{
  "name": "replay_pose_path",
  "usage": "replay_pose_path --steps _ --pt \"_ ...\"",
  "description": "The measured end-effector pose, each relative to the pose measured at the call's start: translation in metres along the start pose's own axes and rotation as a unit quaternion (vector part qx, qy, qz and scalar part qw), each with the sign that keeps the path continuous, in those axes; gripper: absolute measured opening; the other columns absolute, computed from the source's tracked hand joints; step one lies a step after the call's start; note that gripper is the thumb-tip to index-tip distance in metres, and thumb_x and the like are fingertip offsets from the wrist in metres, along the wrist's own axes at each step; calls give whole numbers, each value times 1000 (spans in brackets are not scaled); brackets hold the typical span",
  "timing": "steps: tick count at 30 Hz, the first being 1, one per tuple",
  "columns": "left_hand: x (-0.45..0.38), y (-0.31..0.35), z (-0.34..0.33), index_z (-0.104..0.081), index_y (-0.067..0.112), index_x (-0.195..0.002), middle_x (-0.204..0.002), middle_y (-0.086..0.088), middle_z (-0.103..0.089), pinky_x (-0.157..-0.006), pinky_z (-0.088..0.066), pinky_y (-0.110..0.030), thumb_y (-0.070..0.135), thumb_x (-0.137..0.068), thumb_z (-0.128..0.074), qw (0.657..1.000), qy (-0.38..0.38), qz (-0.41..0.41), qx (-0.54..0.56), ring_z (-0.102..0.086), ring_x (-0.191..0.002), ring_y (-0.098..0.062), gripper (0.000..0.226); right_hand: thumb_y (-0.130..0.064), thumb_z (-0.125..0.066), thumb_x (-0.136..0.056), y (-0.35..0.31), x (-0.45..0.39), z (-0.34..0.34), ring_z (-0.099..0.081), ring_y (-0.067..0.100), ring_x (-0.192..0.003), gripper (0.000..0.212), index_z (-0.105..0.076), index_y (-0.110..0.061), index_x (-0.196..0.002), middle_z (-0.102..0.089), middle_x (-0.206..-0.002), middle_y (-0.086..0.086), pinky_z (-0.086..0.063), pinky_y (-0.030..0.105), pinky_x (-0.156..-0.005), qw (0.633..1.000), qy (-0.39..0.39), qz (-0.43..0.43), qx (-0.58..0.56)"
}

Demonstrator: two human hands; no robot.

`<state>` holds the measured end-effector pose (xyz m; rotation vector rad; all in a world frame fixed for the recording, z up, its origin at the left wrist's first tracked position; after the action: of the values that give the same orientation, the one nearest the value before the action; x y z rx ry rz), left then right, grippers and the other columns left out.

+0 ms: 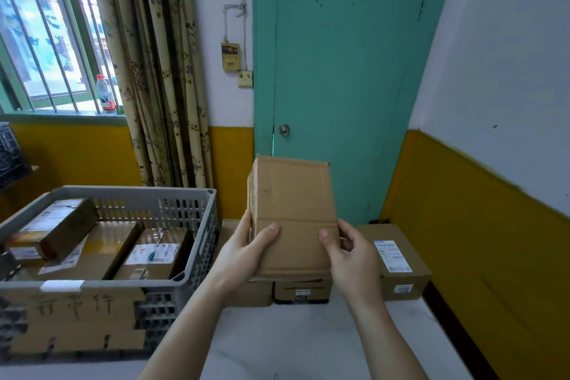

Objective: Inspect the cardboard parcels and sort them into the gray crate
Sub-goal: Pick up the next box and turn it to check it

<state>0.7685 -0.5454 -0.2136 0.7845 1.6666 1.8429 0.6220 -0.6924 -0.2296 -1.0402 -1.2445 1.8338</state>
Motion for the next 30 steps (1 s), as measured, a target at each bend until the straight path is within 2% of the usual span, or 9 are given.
replay_pose_path --steps 4,9,10,13,16,20,23,27,30 --pt "-1 -3 -1 -32 52 -156 -133 17 -68 -108 -52 -42 75 -68 -72 1000 -10 -1 15 -69 -117 -11 100 -30 -70 -95 -2 -1 1 -64 -13 -91 28 -68 -29 -123 -65 -101 -29 -48 4 -68 1000 0 19 -3" --pt "-2 -6 2 -40 48 -153 -131 12 -71 -105 -54 -44 71 -67 -77 997 -24 6 78 -72 -114 -15 97 -39 -66 -98 -6 -3 4 -66 -12 -92 13 -75 -47 -92 -74 -96 -29 -51 9 -72 997 -27 0 -73" --pt "-3 -7 2 -41 47 -152 -129 11 -72 -102 -56 -44 70 -67 -78 995 -25 7 93 -73 -112 -15 96 -48 -64 -97 -6 -3 3 -68 -8 -95 13 -76 -47 -97 -75 -101 -27 -53 15 -79 994 -53 -18 -94" --pt "-5 -8 1 -39 46 -152 -129 9 -72 -101 -57 -45 69 -67 -78 994 -19 8 108 -73 -111 -16 97 -73 -59 -83 -2 -3 1 -66 4 -116 56 -70 -38 -125 -72 -121 -20 -49 39 -105 975 -133 -104 -147" --pt "-5 -9 2 -41 44 -151 -132 6 -70 -102 -56 -45 69 -69 -76 994 -12 13 104 -73 -112 -17 93 -76 -60 -79 -2 -1 -2 -65 7 -118 56 -70 -44 -123 -72 -122 -19 -47 45 -110 966 -164 -130 -155" --pt "-5 -6 3 -57 43 -138 -125 11 -73 -104 -54 -46 66 -80 -71 999 -2 5 51 -71 -113 -16 64 -76 -60 -80 -5 1 0 -65 2 -117 55 -67 -46 -125 -71 -121 -24 -49 39 -106 975 -151 -97 -132" --pt "-5 0 0 -46 42 -137 -130 11 -64 -102 -55 -43 44 -98 -65 994 63 -45 -79 -65 -117 -14 43 -78 -62 -75 -11 5 1 -66 -4 -108 47 -62 -61 -118 -70 -114 -31 -52 26 -90 984 -132 -57 -102" --pt "-3 2 -4 -32 30 -157 -150 -2 -49 -107 -51 -50 25 -100 -65 979 89 -114 -146 -53 -134 -23 65 -82 -67 -70 -23 11 0 -59 -16 -109 48 -50 -76 -114 -62 -116 -42 -51 15 -86 989 -129 -13 -75" --pt "0 5 -10 -37 33 -154 -162 -1 -34 -106 -52 -45 44 -99 -61 978 67 -111 -161 -45 -141 -23 61 -84 -67 -65 -30 13 0 -55 -16 -110 48 -44 -82 -107 -58 -115 -43 -49 11 -82 990 -133 -4 -55"
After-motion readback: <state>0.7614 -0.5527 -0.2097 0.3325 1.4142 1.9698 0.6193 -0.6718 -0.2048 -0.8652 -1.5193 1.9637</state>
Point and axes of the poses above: each hand's wrist, its own x-axis away from the middle knuckle, its own z-axis out of the back of the hand, y = z × x, the point moved 1 cm from there along -x, towards the middle knuckle
